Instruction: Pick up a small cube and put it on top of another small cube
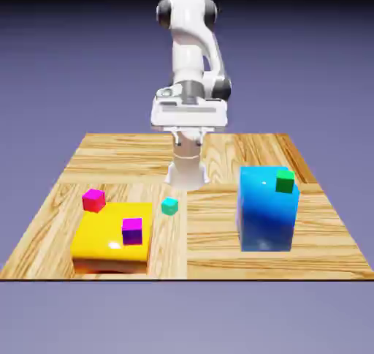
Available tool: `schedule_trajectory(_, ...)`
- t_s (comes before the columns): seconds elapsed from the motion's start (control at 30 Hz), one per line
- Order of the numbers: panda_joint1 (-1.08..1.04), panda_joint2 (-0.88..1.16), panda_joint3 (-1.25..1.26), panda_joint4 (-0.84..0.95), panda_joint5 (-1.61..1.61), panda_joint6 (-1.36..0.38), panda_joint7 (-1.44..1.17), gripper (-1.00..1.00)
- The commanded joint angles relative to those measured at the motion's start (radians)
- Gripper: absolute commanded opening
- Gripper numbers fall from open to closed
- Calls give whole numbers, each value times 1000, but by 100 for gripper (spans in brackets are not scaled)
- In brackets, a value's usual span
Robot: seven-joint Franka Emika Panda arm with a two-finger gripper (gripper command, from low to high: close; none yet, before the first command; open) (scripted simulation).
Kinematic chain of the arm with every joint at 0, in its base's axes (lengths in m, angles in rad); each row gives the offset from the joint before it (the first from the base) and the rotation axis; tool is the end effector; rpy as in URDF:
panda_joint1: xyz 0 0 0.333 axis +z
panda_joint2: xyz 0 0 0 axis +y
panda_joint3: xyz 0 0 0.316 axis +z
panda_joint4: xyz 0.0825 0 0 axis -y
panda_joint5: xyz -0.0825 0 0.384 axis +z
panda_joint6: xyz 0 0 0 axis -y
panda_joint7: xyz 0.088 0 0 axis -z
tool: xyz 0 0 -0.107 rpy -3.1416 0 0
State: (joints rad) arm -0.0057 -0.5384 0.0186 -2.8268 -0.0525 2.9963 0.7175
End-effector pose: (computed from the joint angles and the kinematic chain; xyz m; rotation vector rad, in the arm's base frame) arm 0.3887 0.0087 0.4320 -2.6143 0.8875 -0.9705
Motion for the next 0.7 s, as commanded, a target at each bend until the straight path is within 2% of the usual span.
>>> schedule_trajectory(0.0, -15, 26, 15, -14, -44, -34, -20, 0)
schedule_trajectory(0.47, -220, 393, 232, -209, -652, -506, -292, 0)
schedule_trajectory(0.67, -240, 512, 183, -180, -836, -477, -172, 0)
